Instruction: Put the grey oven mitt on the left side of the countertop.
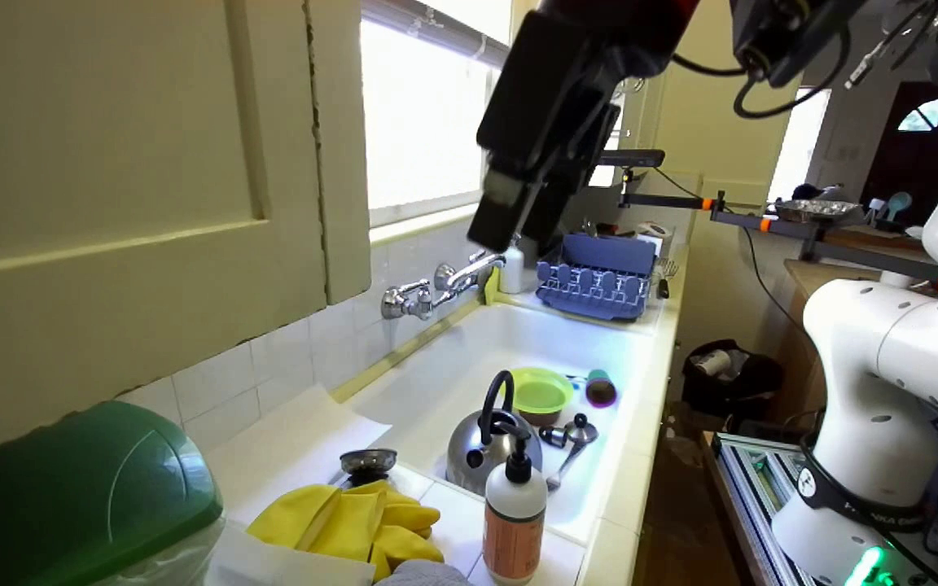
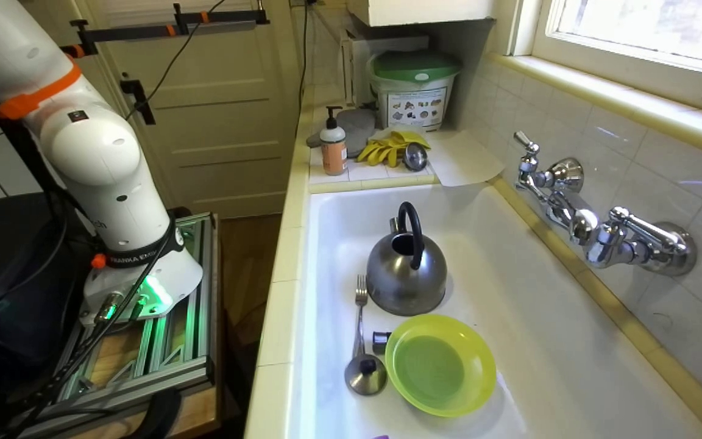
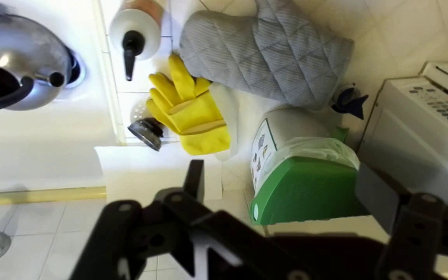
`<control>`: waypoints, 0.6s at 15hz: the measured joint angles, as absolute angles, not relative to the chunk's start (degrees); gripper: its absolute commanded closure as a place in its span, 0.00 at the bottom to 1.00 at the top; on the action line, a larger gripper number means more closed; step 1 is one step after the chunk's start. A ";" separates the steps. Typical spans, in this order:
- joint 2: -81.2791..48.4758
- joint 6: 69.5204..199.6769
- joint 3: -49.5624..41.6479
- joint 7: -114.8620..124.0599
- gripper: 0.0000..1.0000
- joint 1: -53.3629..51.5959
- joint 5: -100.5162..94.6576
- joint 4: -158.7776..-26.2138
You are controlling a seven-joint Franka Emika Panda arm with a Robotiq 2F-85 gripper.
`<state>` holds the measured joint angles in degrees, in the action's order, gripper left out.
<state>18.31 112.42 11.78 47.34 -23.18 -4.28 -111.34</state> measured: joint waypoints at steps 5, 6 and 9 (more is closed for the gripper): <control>25.50 98.41 7.82 28.15 0.00 -20.24 0.36 -109.75; 26.16 97.83 7.82 26.84 0.00 -19.60 0.96 -109.70; 26.28 97.63 8.00 26.10 0.00 -19.48 1.28 -109.71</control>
